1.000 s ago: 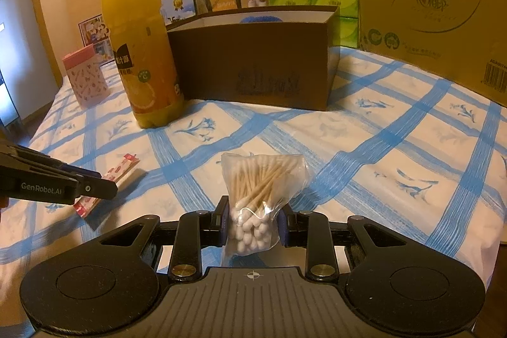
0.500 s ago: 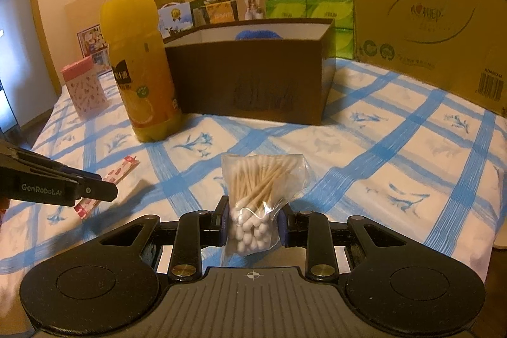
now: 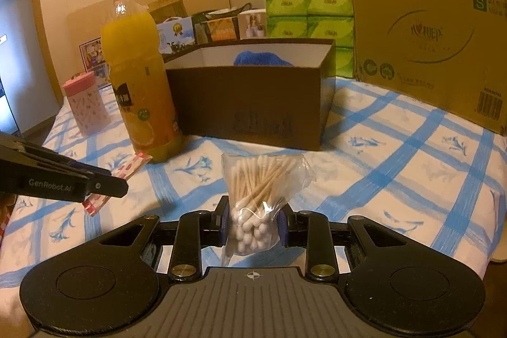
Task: Organize soft objects
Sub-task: 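Carry the strip packet and the swab bag over the brown box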
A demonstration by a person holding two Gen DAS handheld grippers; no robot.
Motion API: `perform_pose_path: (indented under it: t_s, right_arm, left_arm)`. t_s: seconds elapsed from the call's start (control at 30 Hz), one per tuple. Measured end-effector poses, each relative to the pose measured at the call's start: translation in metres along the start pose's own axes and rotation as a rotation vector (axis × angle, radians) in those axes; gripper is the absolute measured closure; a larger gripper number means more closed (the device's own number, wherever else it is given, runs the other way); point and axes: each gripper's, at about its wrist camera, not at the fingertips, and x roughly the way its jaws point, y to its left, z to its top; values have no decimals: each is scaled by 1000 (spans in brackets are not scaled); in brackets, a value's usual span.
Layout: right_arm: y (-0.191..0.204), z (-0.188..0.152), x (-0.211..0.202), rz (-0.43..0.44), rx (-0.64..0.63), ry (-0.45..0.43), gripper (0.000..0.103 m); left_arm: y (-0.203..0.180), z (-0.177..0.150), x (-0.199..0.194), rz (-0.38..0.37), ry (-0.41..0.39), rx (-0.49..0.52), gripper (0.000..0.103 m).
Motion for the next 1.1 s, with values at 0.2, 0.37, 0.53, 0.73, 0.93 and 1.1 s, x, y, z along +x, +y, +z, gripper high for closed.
perform_pose_path:
  t_s: [0.2,0.37,0.53,0.73,0.93,1.1]
  right_arm:
    - [-2,15,0,4,-19,-36,73]
    - [-4,34,2,14,-32,-74,73]
    - [-9,60,3,29,-47,-122,73]
    - [-21,96,8,47,-44,-150,73]
    - [-35,130,21,55,-49,-162,73]
    - [-46,155,39,69,-50,-152,73]
  left_arm:
    - [-5,19,-4,-5,-41,9,79]
    - [-10,38,-6,-1,-73,18,79]
    - [-14,60,-10,0,-110,21,79]
    - [-21,97,-10,6,-146,51,79]
    - [-29,137,-8,23,-186,93,79]
    - [-34,166,6,52,-183,120,79]
